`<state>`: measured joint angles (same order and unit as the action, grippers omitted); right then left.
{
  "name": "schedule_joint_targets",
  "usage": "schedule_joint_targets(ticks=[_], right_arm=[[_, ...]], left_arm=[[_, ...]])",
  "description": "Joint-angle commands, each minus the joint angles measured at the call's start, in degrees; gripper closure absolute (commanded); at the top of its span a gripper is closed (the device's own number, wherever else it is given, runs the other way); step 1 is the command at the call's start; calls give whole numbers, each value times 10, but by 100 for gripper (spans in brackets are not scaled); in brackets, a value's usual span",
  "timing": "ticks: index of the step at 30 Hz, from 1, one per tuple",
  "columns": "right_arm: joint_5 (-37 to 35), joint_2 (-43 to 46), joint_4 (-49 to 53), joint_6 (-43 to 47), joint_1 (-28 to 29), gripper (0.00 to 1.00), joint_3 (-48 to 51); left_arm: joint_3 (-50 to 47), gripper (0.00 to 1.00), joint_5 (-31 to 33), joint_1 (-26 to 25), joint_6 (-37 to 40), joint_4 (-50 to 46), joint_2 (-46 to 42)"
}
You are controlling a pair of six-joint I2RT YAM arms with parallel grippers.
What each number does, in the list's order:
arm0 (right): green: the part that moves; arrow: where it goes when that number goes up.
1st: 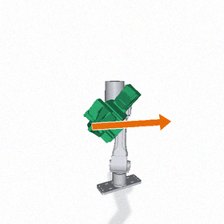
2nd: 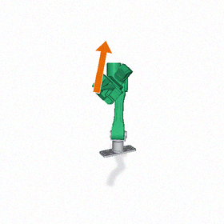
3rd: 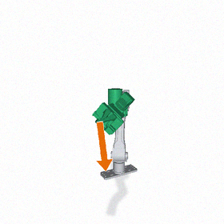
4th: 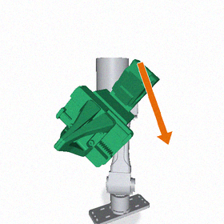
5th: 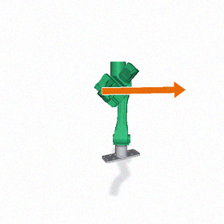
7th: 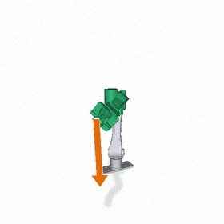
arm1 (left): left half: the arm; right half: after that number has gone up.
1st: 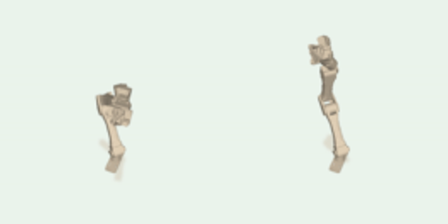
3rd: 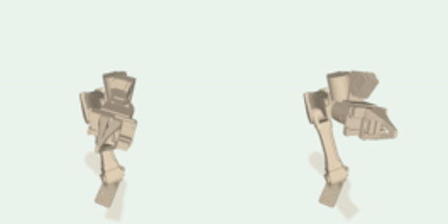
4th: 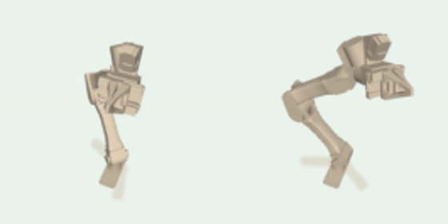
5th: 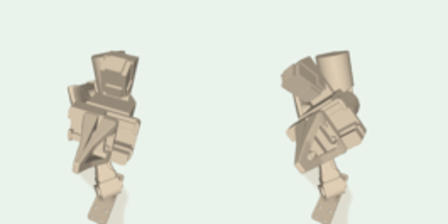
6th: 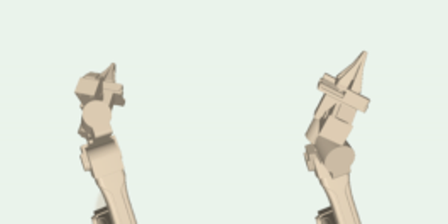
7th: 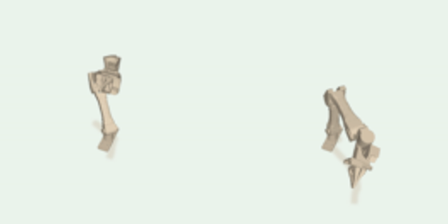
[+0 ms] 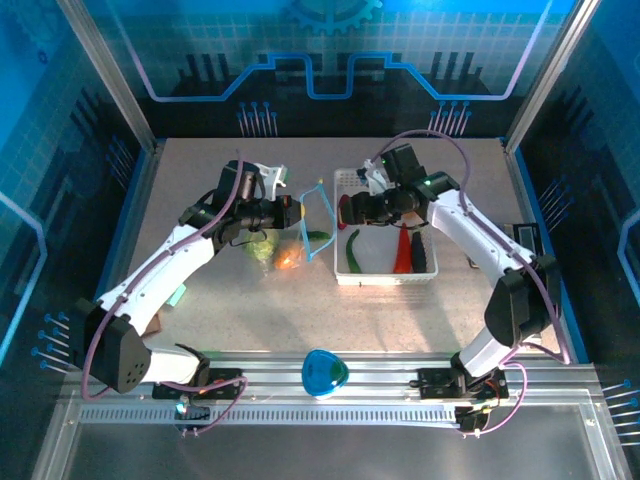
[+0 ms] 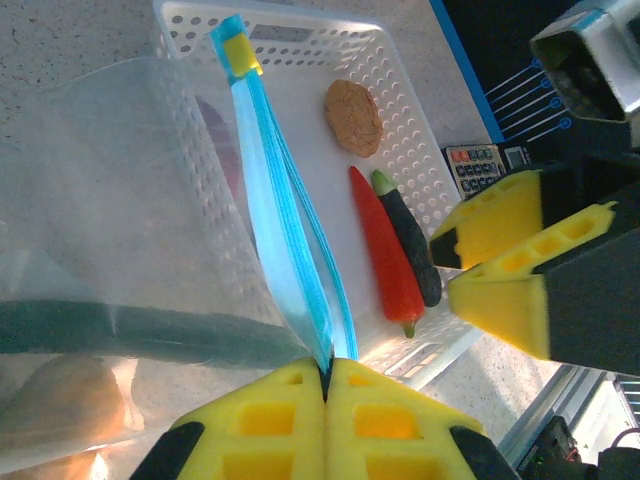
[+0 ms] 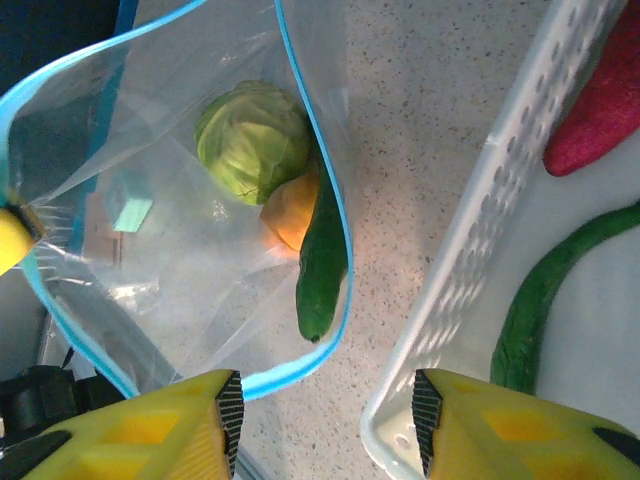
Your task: Place the food in the zip-top bag and seal the zipper
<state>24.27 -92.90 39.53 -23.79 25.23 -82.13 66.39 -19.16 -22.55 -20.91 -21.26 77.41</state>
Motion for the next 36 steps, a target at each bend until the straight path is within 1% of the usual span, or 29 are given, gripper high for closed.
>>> schedule_joint_targets(ticks=[1, 3, 5, 8, 15, 16, 19, 21, 23, 36], right_arm=[[-58, -4, -24, -1, 10, 49, 1], [-169, -3, 4, 22, 7, 45, -6], [-211, -12, 33, 37, -3, 41, -15], [-213, -25, 58, 46, -11, 38, -16], [-201, -42, 58, 34, -11, 35, 42], [-209, -47, 61, 31, -11, 35, 45], [-281, -59, 93, 13, -11, 35, 46], [-327, -66, 105, 2, -11, 35, 54], [-351, -74, 115, -4, -13, 35, 61], [-362, -86, 112, -21, -32, 35, 110]], left_arm=[[19, 100, 2, 4, 0, -14, 4], [22, 100, 8, 4, 6, -25, 3], [18, 100, 15, 4, 11, -31, 0], [14, 100, 20, 5, 15, -37, -4], [18, 96, 19, 6, 21, -44, -4], [20, 94, 18, 6, 20, -46, -2], [18, 90, 17, 7, 20, -43, 1], [17, 89, 17, 7, 21, -42, 2], [13, 89, 18, 7, 22, -41, 2], [3, 89, 14, 17, 28, -38, 6]])
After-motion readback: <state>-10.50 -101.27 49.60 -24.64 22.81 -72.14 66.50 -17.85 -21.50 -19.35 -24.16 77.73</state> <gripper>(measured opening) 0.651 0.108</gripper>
